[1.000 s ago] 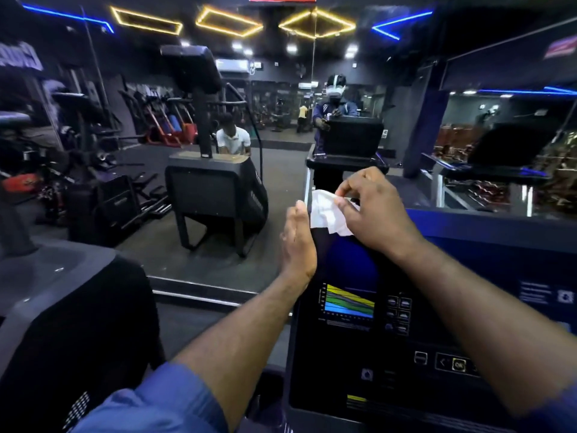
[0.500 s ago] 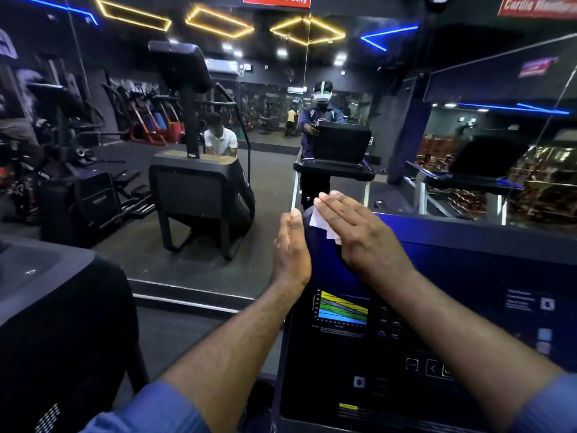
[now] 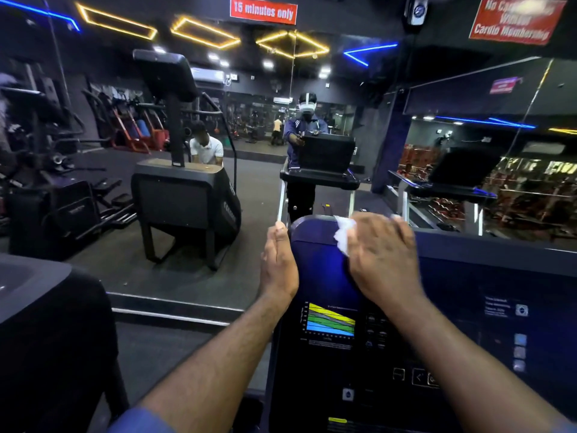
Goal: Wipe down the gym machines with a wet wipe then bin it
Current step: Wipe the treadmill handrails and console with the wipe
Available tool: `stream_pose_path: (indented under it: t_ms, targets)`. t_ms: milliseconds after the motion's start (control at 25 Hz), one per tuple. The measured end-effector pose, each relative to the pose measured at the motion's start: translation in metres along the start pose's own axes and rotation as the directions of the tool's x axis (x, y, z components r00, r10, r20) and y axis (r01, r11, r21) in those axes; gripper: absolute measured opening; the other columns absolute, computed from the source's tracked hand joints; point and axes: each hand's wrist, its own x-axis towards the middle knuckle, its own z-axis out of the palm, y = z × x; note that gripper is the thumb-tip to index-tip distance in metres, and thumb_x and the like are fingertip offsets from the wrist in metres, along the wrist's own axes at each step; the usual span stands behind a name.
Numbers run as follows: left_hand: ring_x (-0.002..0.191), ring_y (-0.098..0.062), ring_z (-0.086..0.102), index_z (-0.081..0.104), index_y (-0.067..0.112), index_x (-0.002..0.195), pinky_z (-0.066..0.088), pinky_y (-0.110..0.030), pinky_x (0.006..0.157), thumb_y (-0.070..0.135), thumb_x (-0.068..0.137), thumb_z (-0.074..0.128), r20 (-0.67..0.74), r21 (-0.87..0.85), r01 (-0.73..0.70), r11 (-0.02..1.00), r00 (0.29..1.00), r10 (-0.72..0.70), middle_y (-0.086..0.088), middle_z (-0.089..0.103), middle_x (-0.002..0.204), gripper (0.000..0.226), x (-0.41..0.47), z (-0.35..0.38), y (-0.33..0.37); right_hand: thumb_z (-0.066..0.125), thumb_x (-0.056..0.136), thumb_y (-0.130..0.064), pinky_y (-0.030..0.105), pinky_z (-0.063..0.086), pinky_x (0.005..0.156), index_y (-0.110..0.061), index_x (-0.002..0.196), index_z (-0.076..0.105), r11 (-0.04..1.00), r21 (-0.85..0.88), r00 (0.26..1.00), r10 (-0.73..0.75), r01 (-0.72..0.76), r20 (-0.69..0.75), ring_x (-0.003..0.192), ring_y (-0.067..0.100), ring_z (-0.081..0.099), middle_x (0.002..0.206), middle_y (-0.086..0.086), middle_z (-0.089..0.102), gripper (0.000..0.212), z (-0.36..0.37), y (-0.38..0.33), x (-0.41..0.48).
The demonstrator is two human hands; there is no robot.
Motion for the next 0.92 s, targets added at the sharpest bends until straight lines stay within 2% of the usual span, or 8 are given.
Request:
stream_pose_path:
  t_ms: [160, 280, 400, 520, 600, 720, 840, 920]
  targets:
    - [0.114, -0.003, 0.04, 0.049, 0.026, 0.15, 0.025, -0.016, 0.089, 0.048, 0.113, 0.021, 0.039, -0.001, 0.011, 1.0, 0.999, -0.011, 0.013, 0.05, 0.127, 0.051, 0.0, -0.003, 0.001, 0.028, 0.107, -0.038, 0.051, 0.008, 0.128, -0.017, 0.135, 0.055, 0.98, -0.116, 0.986, 0.163, -0.159, 0.024, 0.139, 0.024, 0.047, 0.135, 0.002, 0.059, 0.045, -0.007, 0.024, -0.009]
    - [0.114, -0.006, 0.047, 0.056, 0.025, 0.141, 0.031, -0.022, 0.096, 0.058, 0.11, 0.024, 0.049, -0.005, 0.027, 1.0, 0.998, -0.027, 0.011, 0.058, 0.129, 0.056, -0.002, -0.001, 0.009, 0.038, 0.107, -0.033, 0.058, 0.005, 0.127, -0.008, 0.131, 0.06, 0.992, -0.122, 0.999, 0.033, -0.032, 0.011, 0.142, 0.033, 0.044, 0.129, 0.011, 0.062, 0.041, 0.001, -0.045, 0.013]
    - [0.124, -0.016, 0.062, 0.065, 0.03, 0.136, 0.044, -0.043, 0.112, 0.092, 0.089, 0.024, -0.016, -0.096, 0.072, 0.993, 0.997, -0.074, 0.003, 0.07, 0.134, 0.088, 0.001, 0.002, 0.002, 0.025, 0.108, -0.04, 0.055, 0.004, 0.128, -0.017, 0.119, 0.06, 0.993, -0.044, 0.989, -0.102, 0.107, 0.105, 0.133, 0.03, 0.046, 0.117, 0.006, 0.059, 0.044, -0.01, -0.095, 0.032]
    - [0.133, -0.022, 0.055, 0.059, 0.023, 0.144, 0.037, -0.035, 0.115, 0.068, 0.106, 0.022, -0.019, 0.021, 0.055, 0.998, 0.998, -0.055, -0.005, 0.063, 0.142, 0.069, -0.002, 0.001, 0.013, 0.026, 0.108, -0.047, 0.058, 0.009, 0.125, -0.028, 0.127, 0.056, 0.971, -0.127, 0.972, -0.182, 0.202, 0.151, 0.13, 0.032, 0.047, 0.126, 0.004, 0.055, 0.041, -0.011, -0.045, 0.017]
    - [0.119, -0.016, 0.055, 0.061, 0.026, 0.132, 0.037, -0.03, 0.101, 0.056, 0.11, 0.022, -0.009, 0.054, 0.04, 0.998, 0.999, -0.039, 0.004, 0.068, 0.126, 0.055, -0.004, 0.0, 0.013, 0.02, 0.105, -0.053, 0.056, 0.009, 0.123, -0.028, 0.131, 0.055, 0.985, -0.17, 0.989, -0.001, 0.027, 0.15, 0.139, 0.029, 0.043, 0.135, 0.002, 0.055, 0.05, -0.013, 0.014, 0.001]
    - [0.101, -0.016, 0.058, 0.058, 0.032, 0.109, 0.04, -0.035, 0.09, 0.061, 0.109, 0.021, 0.009, 0.086, 0.028, 0.996, 1.0, -0.029, 0.018, 0.062, 0.096, 0.047, -0.003, -0.001, 0.01, 0.007, 0.105, -0.055, 0.055, 0.01, 0.123, -0.022, 0.127, 0.055, 0.952, -0.181, 0.948, 0.276, -0.246, 0.161, 0.147, 0.02, 0.037, 0.138, 0.0, 0.058, 0.062, -0.023, 0.079, -0.014]
    - [0.098, -0.017, 0.057, 0.057, 0.033, 0.107, 0.04, -0.036, 0.09, 0.06, 0.109, 0.023, 0.002, 0.089, 0.023, 0.996, 1.0, -0.023, 0.017, 0.06, 0.093, 0.044, -0.002, 0.0, 0.008, 0.013, 0.105, -0.052, 0.059, 0.007, 0.124, -0.018, 0.129, 0.058, 0.944, -0.168, 0.939, 0.31, -0.284, 0.152, 0.15, 0.021, 0.034, 0.141, 0.002, 0.057, 0.061, -0.026, 0.062, -0.008]
    - [0.097, -0.017, 0.059, 0.059, 0.029, 0.108, 0.04, -0.035, 0.086, 0.057, 0.11, 0.025, 0.0, 0.084, 0.019, 0.996, 1.0, -0.019, 0.013, 0.062, 0.095, 0.045, -0.003, 0.0, 0.009, 0.019, 0.106, -0.049, 0.062, 0.005, 0.123, -0.014, 0.133, 0.058, 0.974, -0.161, 0.971, 0.183, -0.158, 0.155, 0.151, 0.027, 0.032, 0.141, 0.006, 0.056, 0.059, -0.016, 0.015, 0.0]
